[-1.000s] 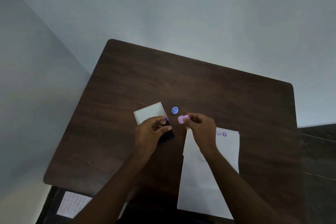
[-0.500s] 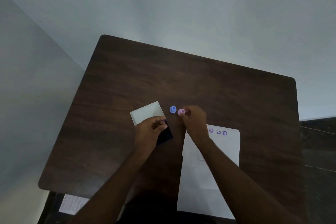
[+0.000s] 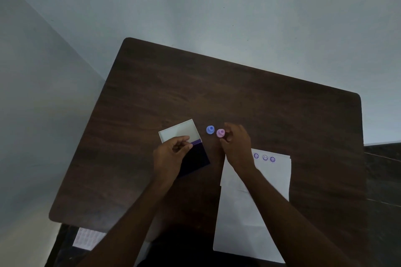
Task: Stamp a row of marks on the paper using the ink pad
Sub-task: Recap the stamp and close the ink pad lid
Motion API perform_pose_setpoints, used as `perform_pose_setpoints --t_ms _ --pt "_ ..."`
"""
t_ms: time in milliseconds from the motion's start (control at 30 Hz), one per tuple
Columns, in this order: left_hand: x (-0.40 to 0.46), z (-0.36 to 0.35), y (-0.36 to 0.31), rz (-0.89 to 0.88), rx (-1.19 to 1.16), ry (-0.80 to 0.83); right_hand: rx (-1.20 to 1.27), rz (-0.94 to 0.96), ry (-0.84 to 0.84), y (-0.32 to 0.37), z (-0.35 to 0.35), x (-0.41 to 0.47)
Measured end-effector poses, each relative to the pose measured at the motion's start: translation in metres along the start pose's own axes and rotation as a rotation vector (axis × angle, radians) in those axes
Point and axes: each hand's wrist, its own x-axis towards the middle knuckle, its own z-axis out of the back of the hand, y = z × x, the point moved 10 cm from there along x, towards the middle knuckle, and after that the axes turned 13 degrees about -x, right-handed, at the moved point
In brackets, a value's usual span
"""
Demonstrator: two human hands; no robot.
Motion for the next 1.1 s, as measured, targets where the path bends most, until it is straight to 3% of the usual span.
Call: perform_pose_setpoints --t_ms 167,233,433,567,700,833,1100 --pt "0.000 0.035 0.016 0.048 -0.124 -0.142 0.116 -0.064 0.022 0.012 -0.001 -0.013" --pt "0.000 0.049 0.023 0.071 -0.170 -0.208 0.109 0.004 0.039 0.031 -0.010 -0.014" --pt "0.002 0.067 0.051 0.269 -0.522 -0.386 -0.202 0.170 0.343 0.080 -0.061 -0.005" --pt "0.007 0.066 0.057 0.312 -0.639 -0.427 -0.433 0.387 0.280 0.106 -0.063 -0.008" --pt "0.008 0.060 0.058 0.334 -0.602 -0.417 -0.501 0.316 0.349 0.107 -0.063 -0.002" --pt "0.008 0.055 0.057 0.341 -0.568 -0.387 -0.403 0.264 0.382 0.108 -0.061 0.002" --pt "0.000 0.061 0.046 0.312 -0.586 -0.358 -0.037 0.122 0.294 0.096 -0.039 0.003"
